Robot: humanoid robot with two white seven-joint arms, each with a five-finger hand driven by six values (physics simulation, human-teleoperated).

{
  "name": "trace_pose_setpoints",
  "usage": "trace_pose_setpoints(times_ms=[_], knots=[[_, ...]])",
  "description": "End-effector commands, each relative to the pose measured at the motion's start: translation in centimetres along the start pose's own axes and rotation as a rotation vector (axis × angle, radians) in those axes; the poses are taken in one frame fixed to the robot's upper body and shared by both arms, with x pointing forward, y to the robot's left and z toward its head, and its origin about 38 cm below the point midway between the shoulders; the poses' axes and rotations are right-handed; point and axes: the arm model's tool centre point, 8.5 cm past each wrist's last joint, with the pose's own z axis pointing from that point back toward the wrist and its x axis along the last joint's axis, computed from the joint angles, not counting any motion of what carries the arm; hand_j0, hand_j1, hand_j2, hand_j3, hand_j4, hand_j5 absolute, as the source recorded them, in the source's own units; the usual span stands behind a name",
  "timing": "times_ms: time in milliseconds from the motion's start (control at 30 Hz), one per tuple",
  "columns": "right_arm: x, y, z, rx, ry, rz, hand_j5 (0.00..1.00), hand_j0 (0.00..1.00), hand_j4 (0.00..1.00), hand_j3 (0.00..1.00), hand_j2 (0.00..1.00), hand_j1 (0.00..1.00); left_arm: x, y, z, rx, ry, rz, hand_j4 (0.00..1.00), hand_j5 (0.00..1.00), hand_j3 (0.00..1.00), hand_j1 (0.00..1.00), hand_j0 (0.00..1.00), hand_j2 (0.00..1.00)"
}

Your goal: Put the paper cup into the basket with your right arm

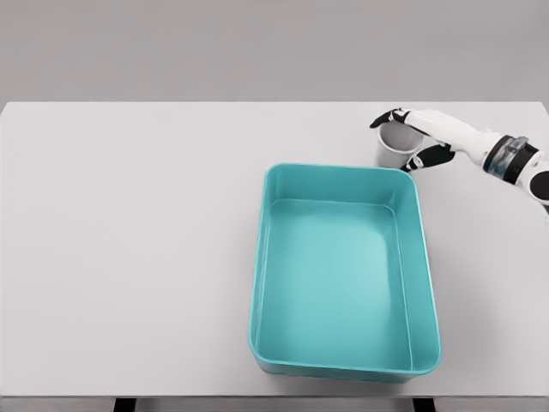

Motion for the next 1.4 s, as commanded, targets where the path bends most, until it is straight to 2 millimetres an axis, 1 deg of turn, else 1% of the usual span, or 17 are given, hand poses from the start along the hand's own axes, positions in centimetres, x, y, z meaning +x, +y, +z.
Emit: trace_pose_setpoints(times_ms=[0,167,233,300,500,600,767,833,900,967,1067,1100,1133,1200,1367], knots=[[0.0,-0.2,0.3,-0.004,-0.015,0.003,0.73,0.73,0.73,0.73,0.73,0.73,0.0,0.0,0.0,0.000,0.000,0.000,1.00,1.00,1.00,1.00,1.00,1.00],[-0.2,-1.1,1.4,-0.019,-0.038,0.014,0.73,0.73,0.73,0.73,0.73,0.73,0.0,0.0,0.0,0.001,0.000,0.000,1.00,1.00,1.00,1.00,1.00,1.00],[0.0,-1.4,1.4,-0.030,-0.045,0.004,0.73,0.73,0.73,0.73,0.73,0.73,0.0,0.0,0.0,0.000,0.000,0.000,1.00,1.00,1.00,1.00,1.00,1.00],[0.0,-2.4,1.7,-0.045,-0.046,0.012,0.73,0.73,0.73,0.73,0.73,0.73,0.0,0.0,0.0,0.001,0.000,0.000,1.00,1.00,1.00,1.00,1.00,1.00],[-0.4,-3.3,2.6,-0.053,-0.031,0.025,0.73,0.73,0.73,0.73,0.73,0.73,0.0,0.0,0.0,0.000,0.000,0.000,1.00,1.00,1.00,1.00,1.00,1.00],[-0.4,-4.3,2.9,-0.062,-0.029,0.041,0.73,0.73,0.73,0.73,0.73,0.73,0.0,0.0,0.0,0.000,0.000,0.000,1.00,1.00,1.00,1.00,1.00,1.00],[0.3,-5.2,2.4,-0.062,-0.045,0.060,0.73,0.73,0.73,0.73,0.73,0.73,0.0,0.0,0.0,0.000,0.000,0.000,1.00,1.00,1.00,1.00,1.00,1.00],[1.0,-5.4,2.1,-0.065,-0.069,0.069,0.73,0.73,0.73,0.73,0.73,0.73,0.0,0.0,0.0,0.000,0.000,0.000,1.00,1.00,1.00,1.00,1.00,1.00],[1.2,-6.2,2.9,-0.067,-0.069,0.092,0.73,0.73,0.73,0.73,0.73,0.73,0.0,0.0,0.0,0.000,0.000,0.000,1.00,1.00,1.00,1.00,1.00,1.00],[1.9,-6.5,2.6,-0.069,-0.091,0.104,0.74,0.74,0.74,0.74,0.74,0.74,0.0,0.0,0.0,0.000,0.000,0.000,1.00,1.00,1.00,1.00,1.00,1.00],[2.3,-6.6,2.5,-0.069,-0.102,0.111,0.74,0.74,0.74,0.74,0.74,0.74,0.0,0.0,0.0,0.000,0.000,0.001,1.00,1.00,1.00,1.00,1.00,1.00],[2.3,-6.9,3.1,-0.072,-0.102,0.114,0.74,0.74,0.74,0.74,0.74,0.74,0.0,0.0,0.0,0.000,0.000,0.000,1.00,1.00,1.00,1.00,1.00,1.00],[2.4,-6.9,3.5,-0.074,-0.111,0.092,0.73,0.73,0.73,0.73,0.73,0.73,0.0,0.0,0.0,0.001,0.000,0.000,1.00,1.00,1.00,1.00,1.00,1.00],[2.9,-6.7,3.6,-0.060,-0.130,0.089,0.73,0.73,0.73,0.73,0.73,0.73,0.0,0.0,0.0,0.000,0.000,0.000,1.00,1.00,1.00,1.00,1.00,1.00],[3.6,-6.9,3.6,-0.060,-0.150,0.099,0.74,0.74,0.74,0.74,0.74,0.74,0.0,0.0,0.0,0.000,0.000,0.000,1.00,1.00,1.00,1.00,1.00,1.00]])
